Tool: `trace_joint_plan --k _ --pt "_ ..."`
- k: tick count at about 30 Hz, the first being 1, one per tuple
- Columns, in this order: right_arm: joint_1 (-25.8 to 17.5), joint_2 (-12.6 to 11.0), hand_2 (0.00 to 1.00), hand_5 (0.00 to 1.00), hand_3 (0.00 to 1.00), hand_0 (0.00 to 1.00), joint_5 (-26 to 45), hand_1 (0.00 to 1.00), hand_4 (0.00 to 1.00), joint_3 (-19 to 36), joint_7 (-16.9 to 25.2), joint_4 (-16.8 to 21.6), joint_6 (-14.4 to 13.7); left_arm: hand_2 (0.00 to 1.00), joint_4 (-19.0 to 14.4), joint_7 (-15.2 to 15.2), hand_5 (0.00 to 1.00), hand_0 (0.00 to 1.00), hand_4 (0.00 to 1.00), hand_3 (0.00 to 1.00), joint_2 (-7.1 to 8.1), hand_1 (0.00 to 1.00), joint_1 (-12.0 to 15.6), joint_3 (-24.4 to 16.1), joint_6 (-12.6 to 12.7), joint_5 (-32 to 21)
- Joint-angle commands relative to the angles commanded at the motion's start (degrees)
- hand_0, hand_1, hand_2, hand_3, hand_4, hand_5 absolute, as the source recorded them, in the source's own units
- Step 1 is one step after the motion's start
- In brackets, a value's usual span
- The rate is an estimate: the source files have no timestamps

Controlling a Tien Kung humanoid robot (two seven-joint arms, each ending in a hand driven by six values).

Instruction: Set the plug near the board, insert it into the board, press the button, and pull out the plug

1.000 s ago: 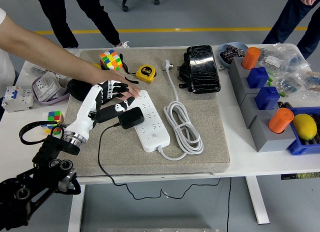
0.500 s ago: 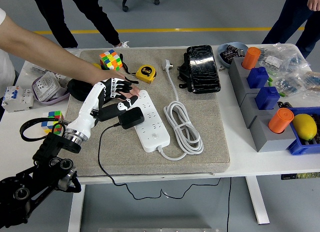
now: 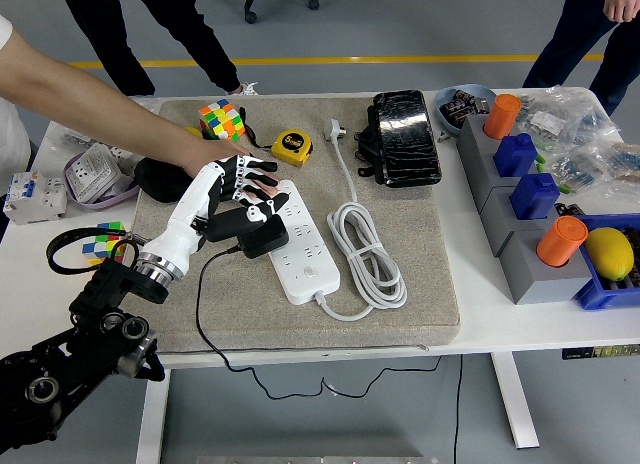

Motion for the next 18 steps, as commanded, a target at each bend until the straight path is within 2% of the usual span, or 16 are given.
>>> trace_joint_plan --k 1,2,7,8,13,14,18 --pt "0.0 0.0 0.637 0.488 0.545 0.574 0.0 0.651 0.928 0.0 0.0 0.0 0.0 0.506 -0.1 0.1 0.262 0.248 0.845 0.626 -0.02 0.37 0.0 0.0 0.0 0.1" --pt "-0.1 0.0 0.636 0.488 0.545 0.572 0.0 0.651 0.928 0.0 0.0 0.0 0.0 0.486 -0.1 0.2 0.263 0.248 0.845 0.627 -0.04 0.328 0.0 -0.1 -0.1 0.1" --pt "-0.2 0.1 0.636 0.488 0.545 0.572 -0.1 0.651 0.928 0.2 0.0 0.0 0.0 0.486 -0.2 0.4 0.263 0.248 0.845 0.627 -0.06 0.328 0.0 -0.2 -0.2 0.2" --pt "-0.2 0.2 0.636 0.488 0.545 0.572 -0.1 0.651 0.928 0.2 0.0 0.0 0.0 0.393 -0.3 0.4 0.256 0.241 0.844 0.623 -0.08 0.215 0.0 -0.2 -0.2 0.2" --pt "-0.3 0.2 0.636 0.488 0.545 0.572 -0.1 0.651 0.928 0.2 0.0 0.0 0.0 0.393 -0.5 0.5 0.256 0.241 0.844 0.623 -0.2 0.215 0.0 -0.4 -0.2 0.4" --pt "-0.3 0.2 0.636 0.488 0.545 0.572 -0.1 0.651 0.929 0.3 0.0 0.0 0.0 0.352 -0.6 0.7 0.247 0.202 0.841 0.623 -0.23 0.181 -0.1 -0.4 -0.2 0.7" --pt "-0.3 0.3 0.636 0.488 0.545 0.572 -0.2 0.651 0.929 0.5 0.0 0.0 0.0 0.352 -1.1 1.2 0.247 0.202 0.841 0.623 -0.23 0.181 -0.2 -0.5 -0.3 1.0"
